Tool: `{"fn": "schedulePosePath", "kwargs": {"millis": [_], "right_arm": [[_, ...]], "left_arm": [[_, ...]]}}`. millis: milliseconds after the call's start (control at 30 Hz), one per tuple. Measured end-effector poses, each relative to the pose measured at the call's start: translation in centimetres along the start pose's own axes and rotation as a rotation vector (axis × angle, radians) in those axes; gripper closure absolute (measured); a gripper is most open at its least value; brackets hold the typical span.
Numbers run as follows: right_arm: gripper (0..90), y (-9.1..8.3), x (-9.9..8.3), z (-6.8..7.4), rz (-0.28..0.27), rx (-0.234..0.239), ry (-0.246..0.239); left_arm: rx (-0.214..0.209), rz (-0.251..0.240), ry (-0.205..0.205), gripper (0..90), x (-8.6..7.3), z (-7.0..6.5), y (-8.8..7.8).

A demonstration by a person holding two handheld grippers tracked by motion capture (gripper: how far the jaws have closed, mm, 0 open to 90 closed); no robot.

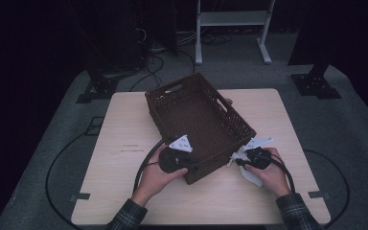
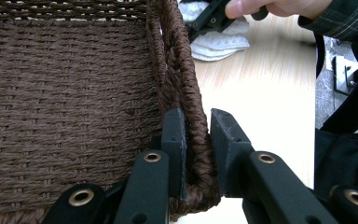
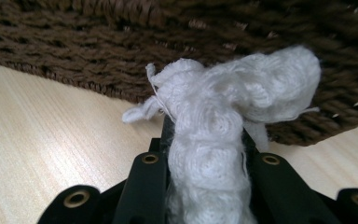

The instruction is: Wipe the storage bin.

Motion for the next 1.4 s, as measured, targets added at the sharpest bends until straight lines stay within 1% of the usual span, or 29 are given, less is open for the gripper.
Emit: {"fn": "schedulePosePath", "kwargs": {"millis": [167,267,433,567,967,1067,1233,1333,1400], "right_arm": [[73.7,-0.1,0.0,0.0,0.005,-0.005,-0.008],[73.7,-0.4,0.3,0.2,-0.004,-0.010,-0.021],[73.7,-1.3,1.4,0.8,-0.044,-0.007,-0.045],[73.7,-2.1,2.2,1.1,-0.069,-0.019,-0.060],[73.6,-4.3,3.7,1.6,-0.116,-0.039,-0.090],[73.6,-5.0,4.2,1.7,-0.137,-0.043,-0.101],[73.7,-6.4,5.2,2.3,-0.181,-0.040,-0.111],[73.7,-7.0,5.8,2.9,-0.208,-0.026,-0.121],[73.7,-7.1,6.1,3.2,-0.211,-0.024,-0.131]], "left_arm": [[0.000,0.001,0.003,75.3,0.0,0.0,0.0],[-0.003,-0.001,0.003,75.3,0.0,0.0,0.0],[-0.003,-0.001,0.002,75.4,0.0,0.0,0.0],[-0.005,-0.001,0.001,75.3,0.0,0.0,0.0],[-0.005,-0.001,0.003,75.3,0.0,0.0,0.0],[-0.005,-0.003,0.003,75.2,0.0,0.0,0.0],[-0.004,-0.003,0.003,75.2,0.0,0.0,0.0],[-0.005,-0.002,0.003,75.2,0.0,0.0,0.0],[-0.004,-0.002,0.003,75.2,0.0,0.0,0.0]]}}
Point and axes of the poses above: each handheld gripper's, and its own axes: y roughly forward along the jaws, x roughly out of its top, z roughly to its left, the point moved 9 cm from there along y, roughly forward along the jaws, and after that the axes turned 3 degrees about -z, right-handed, at the moved point
